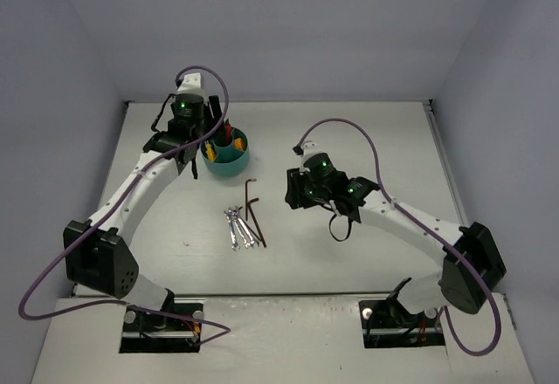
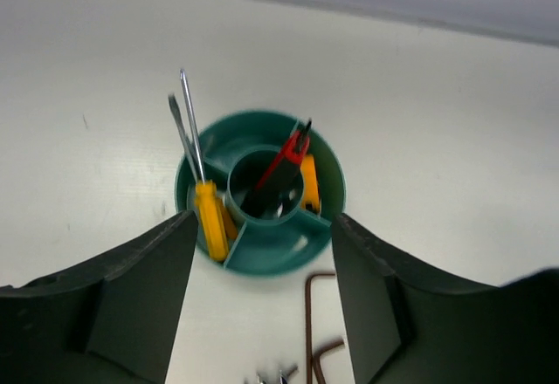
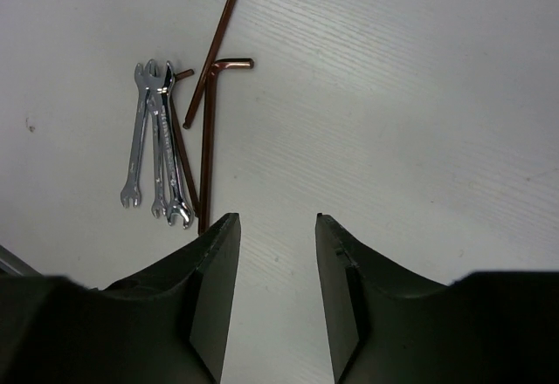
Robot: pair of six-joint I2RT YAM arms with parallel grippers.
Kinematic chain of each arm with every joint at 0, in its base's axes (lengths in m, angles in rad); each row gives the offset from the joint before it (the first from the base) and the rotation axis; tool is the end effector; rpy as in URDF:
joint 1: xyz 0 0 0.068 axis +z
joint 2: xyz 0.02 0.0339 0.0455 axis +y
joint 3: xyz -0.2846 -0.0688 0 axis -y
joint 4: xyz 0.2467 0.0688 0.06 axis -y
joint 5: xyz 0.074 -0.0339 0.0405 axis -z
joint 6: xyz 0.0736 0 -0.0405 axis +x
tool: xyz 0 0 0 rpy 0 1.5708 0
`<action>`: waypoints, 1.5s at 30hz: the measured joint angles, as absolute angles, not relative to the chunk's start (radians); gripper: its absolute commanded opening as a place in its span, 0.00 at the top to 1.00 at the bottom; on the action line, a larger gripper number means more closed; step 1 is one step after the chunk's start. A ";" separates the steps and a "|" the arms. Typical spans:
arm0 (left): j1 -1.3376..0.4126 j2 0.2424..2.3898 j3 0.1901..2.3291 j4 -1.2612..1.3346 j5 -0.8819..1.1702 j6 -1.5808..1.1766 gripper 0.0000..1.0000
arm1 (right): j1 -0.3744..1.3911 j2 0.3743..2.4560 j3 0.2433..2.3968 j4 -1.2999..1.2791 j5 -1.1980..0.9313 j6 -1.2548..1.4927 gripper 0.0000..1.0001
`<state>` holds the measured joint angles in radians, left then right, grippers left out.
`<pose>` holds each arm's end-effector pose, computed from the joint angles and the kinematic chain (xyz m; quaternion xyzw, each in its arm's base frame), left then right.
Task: Sort the tools into containers
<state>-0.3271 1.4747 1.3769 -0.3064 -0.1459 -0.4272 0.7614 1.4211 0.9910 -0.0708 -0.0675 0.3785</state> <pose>0.3624 -0.1117 0.3747 -0.0817 0.8294 -0.1457 0.5331 0.2544 0.2493 0.2758 -0.1805 0.8408 0.2994 0.4133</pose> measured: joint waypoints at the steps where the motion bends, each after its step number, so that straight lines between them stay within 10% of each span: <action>1: -0.327 1.460 1.378 -0.355 -0.137 -0.442 0.28 | 0.772 1.454 1.011 -0.068 -0.066 0.378 0.67; 29: -0.328 1.252 1.082 -0.706 -0.003 -0.562 0.25 | 0.952 2.010 1.353 -0.151 -0.001 0.403 0.77; 45: -0.328 1.330 1.148 -0.706 0.059 -0.563 0.25 | 0.942 2.042 1.404 -0.245 0.122 0.414 1.00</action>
<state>-0.3279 1.3305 1.1478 -0.7060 0.0592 -0.5632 0.9421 2.0419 1.4044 -0.2454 0.1220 0.4141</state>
